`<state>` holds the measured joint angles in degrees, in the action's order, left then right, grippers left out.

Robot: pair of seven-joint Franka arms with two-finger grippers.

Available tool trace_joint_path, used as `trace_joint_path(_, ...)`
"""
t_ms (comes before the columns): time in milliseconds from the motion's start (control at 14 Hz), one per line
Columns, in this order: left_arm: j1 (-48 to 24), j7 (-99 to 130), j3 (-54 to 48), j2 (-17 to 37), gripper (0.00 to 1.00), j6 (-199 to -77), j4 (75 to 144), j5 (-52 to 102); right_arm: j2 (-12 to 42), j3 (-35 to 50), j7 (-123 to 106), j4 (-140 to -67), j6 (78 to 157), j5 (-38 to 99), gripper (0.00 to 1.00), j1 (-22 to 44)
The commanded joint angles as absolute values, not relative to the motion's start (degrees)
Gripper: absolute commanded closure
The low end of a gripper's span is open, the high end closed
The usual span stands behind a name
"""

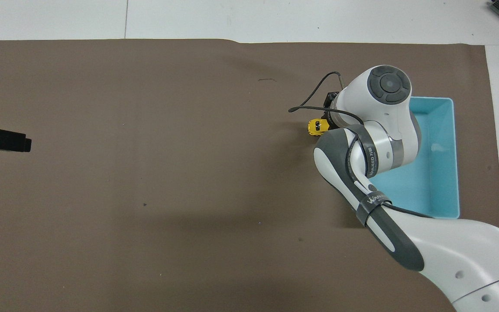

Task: Wind up and store yellow beetle car
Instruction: 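Lift the yellow car up with the right gripper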

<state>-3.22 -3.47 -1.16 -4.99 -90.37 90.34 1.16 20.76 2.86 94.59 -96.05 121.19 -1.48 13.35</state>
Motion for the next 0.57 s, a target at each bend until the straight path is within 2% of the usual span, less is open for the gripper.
trace_joint_path(0,-2.46,-4.31,-1.49,-6.15,0.00,-89.91,91.32,1.76,16.54,3.78,88.01,-96.59,118.31,-1.67,1.00,12.74)
trace_joint_path(499,-2.46,-4.31,-1.49,-6.15,0.00,-89.91,91.32,1.76,10.29,3.78,76.66,-96.59,113.64,-1.23,1.00,12.57)
